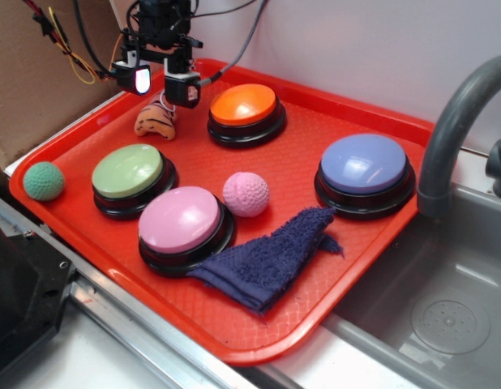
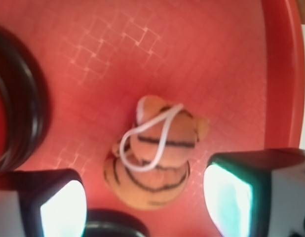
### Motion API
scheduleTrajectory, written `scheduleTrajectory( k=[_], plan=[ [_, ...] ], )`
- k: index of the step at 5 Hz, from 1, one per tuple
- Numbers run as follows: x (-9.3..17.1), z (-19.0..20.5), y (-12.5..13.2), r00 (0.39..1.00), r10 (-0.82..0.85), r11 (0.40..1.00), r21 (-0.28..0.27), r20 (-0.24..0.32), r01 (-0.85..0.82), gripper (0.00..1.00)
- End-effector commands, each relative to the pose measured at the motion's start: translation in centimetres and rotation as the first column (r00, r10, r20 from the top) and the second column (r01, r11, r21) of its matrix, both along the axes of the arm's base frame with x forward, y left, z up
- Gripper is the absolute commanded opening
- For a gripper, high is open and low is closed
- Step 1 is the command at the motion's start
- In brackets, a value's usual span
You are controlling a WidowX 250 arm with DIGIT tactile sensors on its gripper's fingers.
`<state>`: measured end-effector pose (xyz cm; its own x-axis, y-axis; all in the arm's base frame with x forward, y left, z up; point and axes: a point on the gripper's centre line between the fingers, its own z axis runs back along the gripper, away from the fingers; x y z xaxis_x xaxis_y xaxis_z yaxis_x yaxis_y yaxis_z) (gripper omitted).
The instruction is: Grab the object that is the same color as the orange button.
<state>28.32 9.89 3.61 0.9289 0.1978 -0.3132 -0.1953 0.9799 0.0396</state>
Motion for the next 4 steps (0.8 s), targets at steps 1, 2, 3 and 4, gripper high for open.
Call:
scheduleTrajectory(
  k=[1, 2, 3, 4],
  plan=[
    [-0.7, 0.5, 2.5, 0.999, 0.032, 0.999, 0.041, 0.018, -0.032, 1.00],
    [-1.5, -1.0, 2.7, 0.999, 0.033, 0.998, 0.063, -0.035, -0.031, 1.00],
    [-2.0, -2.2, 2.4, 0.999, 0.019, 0.998, 0.055, -0.050, -0.016, 0.00],
    [-2.1, -2.2, 2.0, 0.999, 0.002, 0.999, 0.052, -0.051, 0.000, 0.00]
  ],
)
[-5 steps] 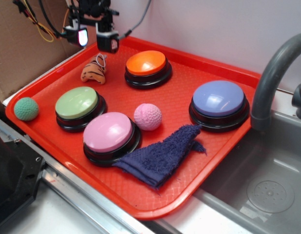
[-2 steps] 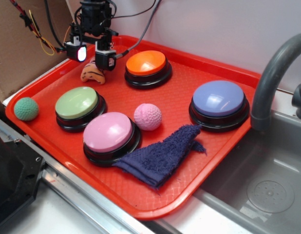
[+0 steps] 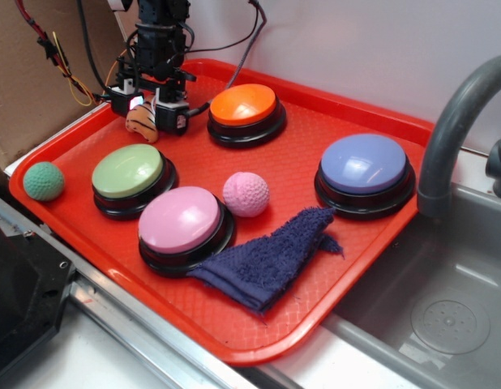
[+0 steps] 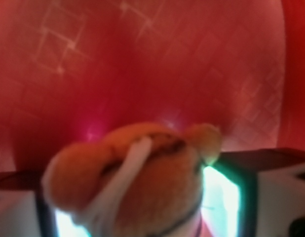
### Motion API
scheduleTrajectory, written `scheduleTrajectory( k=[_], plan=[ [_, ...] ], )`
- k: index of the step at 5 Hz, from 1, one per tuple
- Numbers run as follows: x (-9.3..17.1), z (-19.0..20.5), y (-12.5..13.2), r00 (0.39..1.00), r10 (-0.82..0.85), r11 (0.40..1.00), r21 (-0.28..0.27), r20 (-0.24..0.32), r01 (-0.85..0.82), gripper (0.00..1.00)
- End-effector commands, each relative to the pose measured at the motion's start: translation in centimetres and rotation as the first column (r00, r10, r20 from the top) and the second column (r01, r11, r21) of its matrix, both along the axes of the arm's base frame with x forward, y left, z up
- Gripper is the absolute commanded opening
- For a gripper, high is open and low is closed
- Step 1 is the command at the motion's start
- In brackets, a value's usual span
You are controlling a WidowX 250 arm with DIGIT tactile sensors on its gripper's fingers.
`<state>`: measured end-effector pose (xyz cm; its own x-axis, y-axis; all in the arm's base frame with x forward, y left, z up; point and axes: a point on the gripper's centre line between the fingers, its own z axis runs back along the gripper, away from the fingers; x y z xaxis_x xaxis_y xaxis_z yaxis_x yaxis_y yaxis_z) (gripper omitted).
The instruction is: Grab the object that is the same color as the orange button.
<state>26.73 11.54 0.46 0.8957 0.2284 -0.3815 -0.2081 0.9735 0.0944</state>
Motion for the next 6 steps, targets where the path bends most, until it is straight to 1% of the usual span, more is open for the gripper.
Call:
scheduleTrajectory(
  k=[1, 2, 3, 4, 5, 6],
  plan=[
    [-0.8, 2.4, 0.1, 0.998, -0.043, 0.999, 0.002, 0.045, 0.043, 0.00],
    [-2.1, 7.3, -2.7, 0.973, -0.112, 0.992, -0.032, 0.204, 0.120, 0.00],
    [-4.2, 11.9, -6.8, 0.901, -0.183, 0.979, -0.011, 0.394, 0.203, 0.00],
    [-6.0, 17.1, -9.2, 0.853, -0.213, 0.950, -0.104, 0.477, 0.296, 0.00],
    [-7.2, 22.0, -9.8, 0.831, -0.253, 0.933, -0.103, 0.496, 0.345, 0.00],
    [-7.9, 27.1, -9.1, 0.851, -0.210, 0.948, -0.113, 0.481, 0.297, 0.00]
  ],
)
